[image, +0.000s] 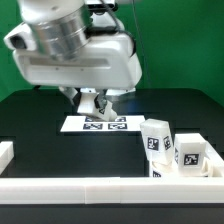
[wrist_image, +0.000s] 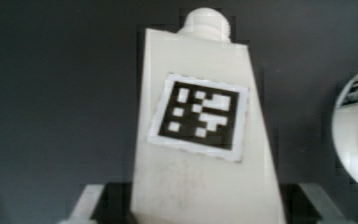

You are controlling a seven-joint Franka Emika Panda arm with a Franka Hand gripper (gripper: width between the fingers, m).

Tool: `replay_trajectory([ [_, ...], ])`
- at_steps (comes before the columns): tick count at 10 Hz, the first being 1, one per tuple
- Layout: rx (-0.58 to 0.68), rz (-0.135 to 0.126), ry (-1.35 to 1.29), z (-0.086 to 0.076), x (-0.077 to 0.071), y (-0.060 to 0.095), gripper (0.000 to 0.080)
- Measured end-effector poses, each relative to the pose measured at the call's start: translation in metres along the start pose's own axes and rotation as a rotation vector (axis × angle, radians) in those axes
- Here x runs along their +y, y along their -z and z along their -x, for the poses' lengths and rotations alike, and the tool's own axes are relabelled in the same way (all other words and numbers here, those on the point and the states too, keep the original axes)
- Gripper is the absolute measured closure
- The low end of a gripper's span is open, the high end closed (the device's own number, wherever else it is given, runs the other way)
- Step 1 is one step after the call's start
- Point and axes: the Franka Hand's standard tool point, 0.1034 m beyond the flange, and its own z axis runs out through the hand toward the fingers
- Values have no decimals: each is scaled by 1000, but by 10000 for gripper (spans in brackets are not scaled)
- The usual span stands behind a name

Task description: Assemble stool

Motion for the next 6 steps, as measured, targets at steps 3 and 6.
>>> replay_trajectory([
  [3, 228, -15, 16, -10, -7, 1, 473],
  [6, 473, -27, 37, -9, -16, 5, 473],
])
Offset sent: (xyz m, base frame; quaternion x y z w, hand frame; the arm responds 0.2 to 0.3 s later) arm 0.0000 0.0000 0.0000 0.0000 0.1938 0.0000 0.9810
